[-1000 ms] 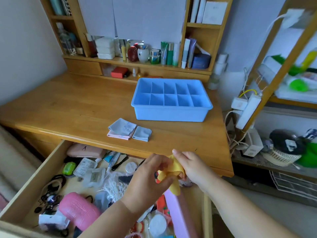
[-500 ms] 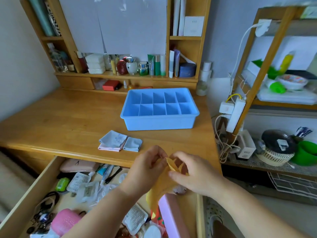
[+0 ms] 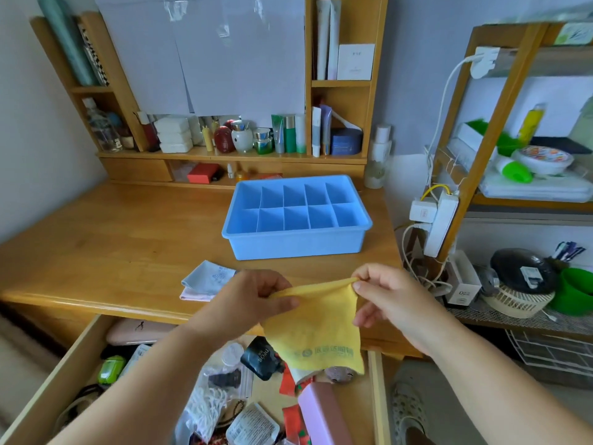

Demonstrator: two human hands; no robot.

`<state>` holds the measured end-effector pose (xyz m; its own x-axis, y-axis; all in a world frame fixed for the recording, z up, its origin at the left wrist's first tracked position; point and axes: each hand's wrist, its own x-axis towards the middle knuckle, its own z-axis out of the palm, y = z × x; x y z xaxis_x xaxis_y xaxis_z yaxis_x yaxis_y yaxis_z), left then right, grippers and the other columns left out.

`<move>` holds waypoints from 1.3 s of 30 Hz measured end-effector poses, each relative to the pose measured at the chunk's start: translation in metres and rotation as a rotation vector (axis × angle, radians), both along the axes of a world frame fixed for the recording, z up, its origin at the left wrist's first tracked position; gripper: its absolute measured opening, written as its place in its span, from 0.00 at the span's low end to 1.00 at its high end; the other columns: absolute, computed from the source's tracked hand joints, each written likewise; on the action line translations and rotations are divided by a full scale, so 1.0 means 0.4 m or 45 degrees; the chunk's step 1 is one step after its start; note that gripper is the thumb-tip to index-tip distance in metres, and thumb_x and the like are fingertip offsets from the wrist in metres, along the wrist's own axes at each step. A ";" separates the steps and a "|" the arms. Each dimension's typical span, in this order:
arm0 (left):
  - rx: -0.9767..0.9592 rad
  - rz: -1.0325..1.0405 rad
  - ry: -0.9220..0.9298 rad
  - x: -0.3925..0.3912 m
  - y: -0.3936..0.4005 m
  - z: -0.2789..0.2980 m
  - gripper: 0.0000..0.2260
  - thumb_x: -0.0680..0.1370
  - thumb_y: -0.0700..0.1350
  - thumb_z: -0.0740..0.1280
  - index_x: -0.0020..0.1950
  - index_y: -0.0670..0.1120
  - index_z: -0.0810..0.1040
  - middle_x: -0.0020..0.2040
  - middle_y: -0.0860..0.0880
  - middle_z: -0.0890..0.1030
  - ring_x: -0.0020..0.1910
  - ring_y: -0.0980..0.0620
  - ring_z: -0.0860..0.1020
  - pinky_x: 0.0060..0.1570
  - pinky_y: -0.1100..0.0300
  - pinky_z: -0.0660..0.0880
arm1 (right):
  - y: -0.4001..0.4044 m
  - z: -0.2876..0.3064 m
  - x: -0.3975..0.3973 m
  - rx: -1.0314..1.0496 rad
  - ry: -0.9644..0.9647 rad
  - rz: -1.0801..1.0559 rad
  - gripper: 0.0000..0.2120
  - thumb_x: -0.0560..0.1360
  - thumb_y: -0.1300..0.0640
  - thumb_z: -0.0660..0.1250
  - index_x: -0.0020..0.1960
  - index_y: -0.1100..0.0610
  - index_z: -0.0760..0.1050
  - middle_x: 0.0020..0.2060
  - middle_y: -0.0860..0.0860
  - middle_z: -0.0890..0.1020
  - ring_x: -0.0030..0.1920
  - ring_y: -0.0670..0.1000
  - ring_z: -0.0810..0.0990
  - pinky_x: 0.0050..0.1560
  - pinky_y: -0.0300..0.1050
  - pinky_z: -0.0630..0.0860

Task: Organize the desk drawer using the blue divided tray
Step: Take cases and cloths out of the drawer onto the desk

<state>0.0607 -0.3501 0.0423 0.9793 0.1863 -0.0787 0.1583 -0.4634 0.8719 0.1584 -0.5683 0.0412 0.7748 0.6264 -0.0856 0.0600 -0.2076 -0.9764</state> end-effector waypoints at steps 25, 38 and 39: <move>0.390 -0.007 0.072 0.051 0.015 -0.141 0.09 0.75 0.46 0.70 0.37 0.59 0.79 0.33 0.58 0.81 0.33 0.62 0.76 0.35 0.72 0.71 | -0.059 -0.116 0.105 -0.812 -0.746 0.303 0.07 0.76 0.48 0.64 0.40 0.41 0.76 0.30 0.36 0.77 0.33 0.40 0.75 0.33 0.33 0.68; 0.629 0.212 0.092 0.282 0.048 -0.206 0.07 0.72 0.41 0.69 0.49 0.47 0.78 0.42 0.51 0.75 0.40 0.51 0.73 0.39 0.62 0.68 | 0.087 -0.196 0.261 -1.013 -0.636 -0.071 0.04 0.73 0.51 0.66 0.47 0.49 0.74 0.39 0.41 0.75 0.42 0.46 0.76 0.40 0.43 0.75; 0.641 0.196 0.135 0.289 0.050 -0.208 0.08 0.71 0.42 0.70 0.50 0.47 0.77 0.44 0.50 0.74 0.40 0.52 0.73 0.39 0.63 0.67 | 0.088 -0.199 0.262 -1.048 -0.624 -0.055 0.08 0.73 0.49 0.66 0.51 0.48 0.73 0.40 0.41 0.74 0.43 0.46 0.75 0.38 0.41 0.72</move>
<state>0.1764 -0.3302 -0.0410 0.9294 0.3670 -0.0394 0.3321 -0.7846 0.5235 0.2634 -0.5330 -0.0385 0.8624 0.4846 -0.1466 0.3993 -0.8290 -0.3915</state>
